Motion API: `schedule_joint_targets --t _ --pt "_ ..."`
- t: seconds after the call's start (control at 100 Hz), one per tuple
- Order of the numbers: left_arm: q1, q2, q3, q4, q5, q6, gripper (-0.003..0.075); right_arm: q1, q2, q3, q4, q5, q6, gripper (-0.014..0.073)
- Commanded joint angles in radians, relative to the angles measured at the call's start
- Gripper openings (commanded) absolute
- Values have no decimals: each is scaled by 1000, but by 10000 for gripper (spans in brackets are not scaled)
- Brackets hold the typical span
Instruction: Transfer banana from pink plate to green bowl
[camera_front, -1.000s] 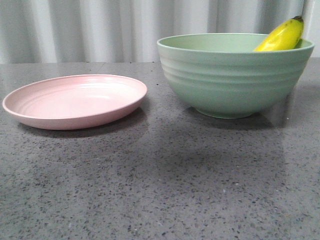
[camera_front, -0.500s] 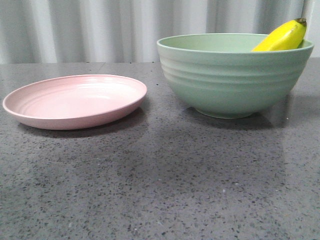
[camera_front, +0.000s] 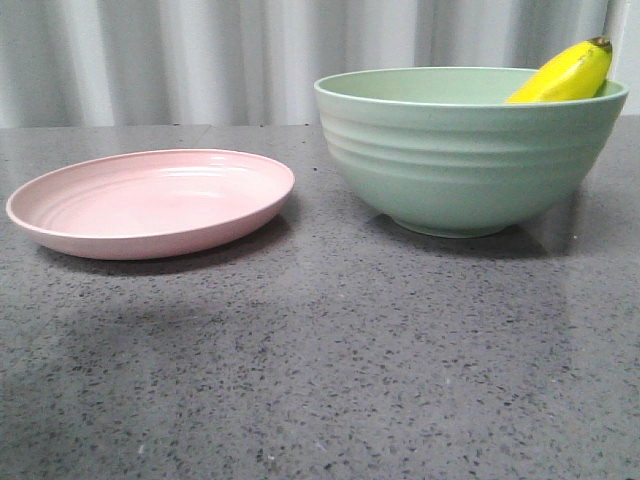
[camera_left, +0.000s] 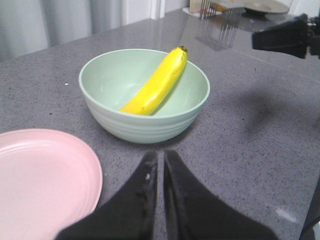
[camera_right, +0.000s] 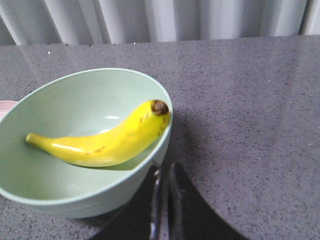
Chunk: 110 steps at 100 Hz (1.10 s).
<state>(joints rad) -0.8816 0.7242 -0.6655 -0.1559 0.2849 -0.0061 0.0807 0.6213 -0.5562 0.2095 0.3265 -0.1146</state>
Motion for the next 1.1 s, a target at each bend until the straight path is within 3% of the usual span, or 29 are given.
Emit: schedule_joint_targets --t 0.0,0.3,0.48,1.09 --pt "-3 -82 88 -7 -174 -15 -19 -5 -76 53 -8 -146 -13 -80" --pt "-3 -253 362 -7 -397 -15 -19 -5 -289 226 -9 -243 -13 -80" --pt "-3 -258 406 -7 -401 -15 -19 -5 -330 235 -9 -179 -13 -80" --pt "-5 -258 439 -7 -409 -15 -19 -5 -330 235 -9 -179 -13 -80"
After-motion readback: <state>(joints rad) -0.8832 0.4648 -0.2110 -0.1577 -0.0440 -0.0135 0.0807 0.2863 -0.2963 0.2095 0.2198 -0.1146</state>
